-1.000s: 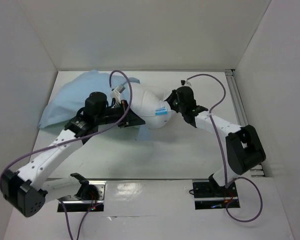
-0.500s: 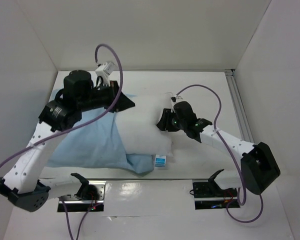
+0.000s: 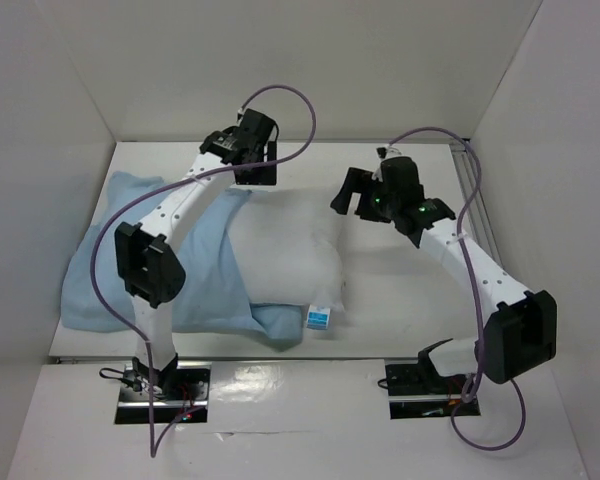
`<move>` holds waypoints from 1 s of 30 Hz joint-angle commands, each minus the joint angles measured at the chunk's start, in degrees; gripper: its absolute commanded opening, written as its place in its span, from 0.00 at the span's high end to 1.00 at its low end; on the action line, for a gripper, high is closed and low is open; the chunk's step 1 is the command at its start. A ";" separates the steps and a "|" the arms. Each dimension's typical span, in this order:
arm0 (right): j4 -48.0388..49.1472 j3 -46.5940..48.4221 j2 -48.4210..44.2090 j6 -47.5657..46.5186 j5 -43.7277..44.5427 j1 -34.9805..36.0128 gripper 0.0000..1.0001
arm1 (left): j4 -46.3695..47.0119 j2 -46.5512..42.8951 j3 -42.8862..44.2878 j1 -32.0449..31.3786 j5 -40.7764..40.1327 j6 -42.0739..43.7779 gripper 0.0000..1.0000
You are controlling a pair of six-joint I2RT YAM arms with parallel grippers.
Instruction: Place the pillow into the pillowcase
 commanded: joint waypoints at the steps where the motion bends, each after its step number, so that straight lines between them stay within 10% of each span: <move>1: 2.57 -1.63 1.01 1.71 -9.46 -5.41 0.02 | -4.92 1.76 3.85 0.02 -9.32 2.31 0.09; 7: 6.45 -3.04 6.98 3.64 -23.79 -7.80 0.00 | -8.26 5.63 4.55 0.55 -12.39 2.31 0.20; 12: 16.56 -7.88 11.72 8.05 -28.03 -4.29 0.00 | -8.79 2.65 4.03 0.55 -10.92 1.16 1.00; 15: 19.90 -6.66 15.86 9.10 -29.34 -1.30 0.12 | -6.25 0.37 4.03 0.55 -2.68 2.83 1.00; 19: 21.94 1.67 18.68 10.33 -31.45 -0.77 1.00 | -1.16 -3.77 4.72 0.55 13.83 3.36 1.00; 25: 10.34 26.46 14.29 -0.20 -23.56 -1.29 1.00 | 20.45 -14.06 2.61 1.25 46.72 -4.71 1.00; 30: 12.87 16.41 4.10 0.83 -18.98 -0.07 1.00 | 26.53 -15.11 8.95 -2.44 52.19 -11.93 1.00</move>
